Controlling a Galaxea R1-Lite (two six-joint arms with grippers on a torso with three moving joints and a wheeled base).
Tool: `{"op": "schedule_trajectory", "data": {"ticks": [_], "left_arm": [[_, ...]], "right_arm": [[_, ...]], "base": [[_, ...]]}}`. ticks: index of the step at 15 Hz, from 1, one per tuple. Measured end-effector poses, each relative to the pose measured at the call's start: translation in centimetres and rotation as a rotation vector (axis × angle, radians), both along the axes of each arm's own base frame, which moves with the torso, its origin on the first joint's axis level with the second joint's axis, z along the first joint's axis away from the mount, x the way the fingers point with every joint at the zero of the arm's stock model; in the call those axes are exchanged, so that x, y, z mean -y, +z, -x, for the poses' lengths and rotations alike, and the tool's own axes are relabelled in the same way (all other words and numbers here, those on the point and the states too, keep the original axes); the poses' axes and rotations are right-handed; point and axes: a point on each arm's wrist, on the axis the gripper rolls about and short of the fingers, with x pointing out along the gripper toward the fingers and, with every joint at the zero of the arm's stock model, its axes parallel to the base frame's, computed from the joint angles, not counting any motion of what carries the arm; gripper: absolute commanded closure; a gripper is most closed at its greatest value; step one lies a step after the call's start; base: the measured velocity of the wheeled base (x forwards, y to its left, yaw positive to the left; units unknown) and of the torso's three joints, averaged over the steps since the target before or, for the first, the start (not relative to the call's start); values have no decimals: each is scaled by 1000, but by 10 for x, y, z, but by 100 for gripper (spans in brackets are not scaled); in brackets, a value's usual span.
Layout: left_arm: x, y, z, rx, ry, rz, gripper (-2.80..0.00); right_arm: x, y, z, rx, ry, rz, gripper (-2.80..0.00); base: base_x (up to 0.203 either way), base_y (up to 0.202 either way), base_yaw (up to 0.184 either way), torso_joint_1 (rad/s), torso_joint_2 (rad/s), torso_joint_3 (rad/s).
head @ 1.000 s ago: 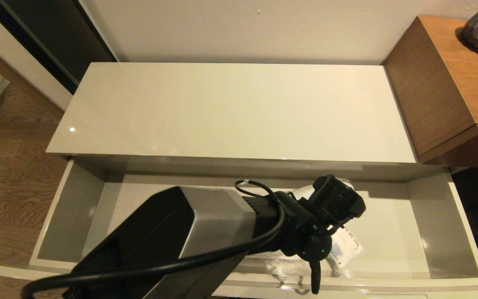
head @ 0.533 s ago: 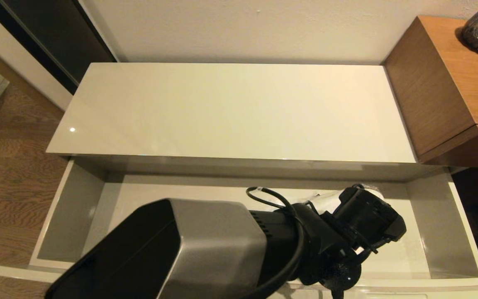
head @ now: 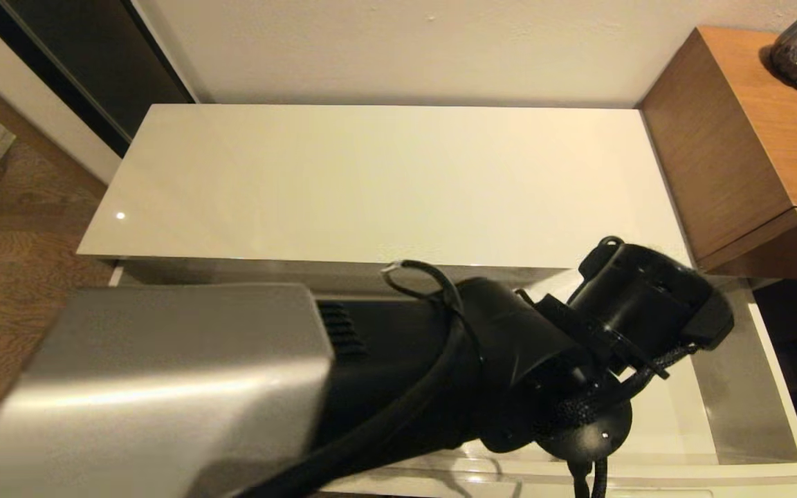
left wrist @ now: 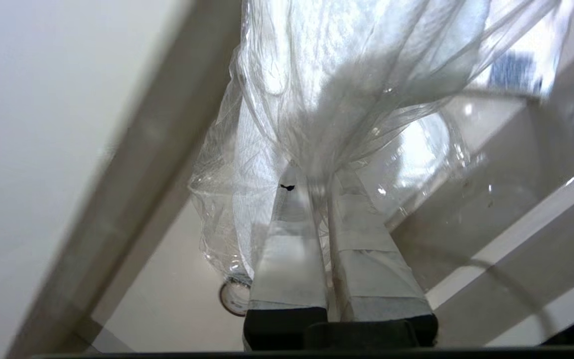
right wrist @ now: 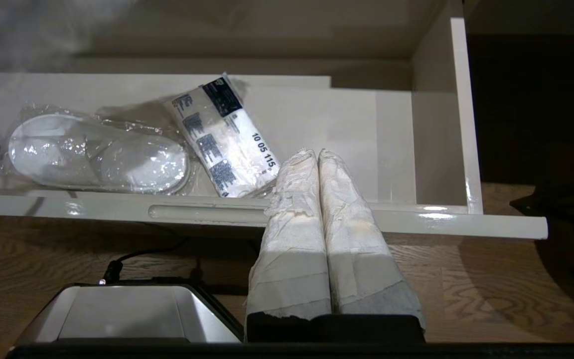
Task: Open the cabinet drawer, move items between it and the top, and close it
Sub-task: Place the disposable slippers on the table
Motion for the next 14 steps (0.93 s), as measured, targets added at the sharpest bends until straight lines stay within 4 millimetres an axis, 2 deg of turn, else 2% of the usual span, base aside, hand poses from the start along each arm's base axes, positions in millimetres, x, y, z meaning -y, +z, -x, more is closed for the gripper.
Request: {"op": "schedule_trajectory", "data": {"ticks": [3, 5, 8, 9, 12, 14], "left_arm": [[-26, 40, -8, 50, 55, 90, 0], [-49, 61, -26, 84, 132, 130, 0], [-85, 80, -54, 123, 249, 155, 0], [-106, 85, -73, 140, 331, 153, 0], [-188, 93, -134, 192, 622, 119, 0], [-236, 96, -161, 222, 768, 104, 0]], "right_arm": [[0, 0, 0, 0, 0, 0, 0], [0, 0, 0, 0, -1, 0, 0], [0, 0, 0, 0, 0, 0, 0], [0, 0, 0, 0, -1, 0, 0], [0, 0, 0, 0, -1, 0, 0], [0, 0, 0, 0, 0, 0, 0]], "base": [[0, 0, 0, 0, 0, 0], [0, 0, 0, 0, 0, 0], [0, 0, 0, 0, 0, 0], [0, 0, 0, 0, 0, 0], [0, 0, 0, 0, 0, 0], [0, 0, 0, 0, 0, 0]]}}
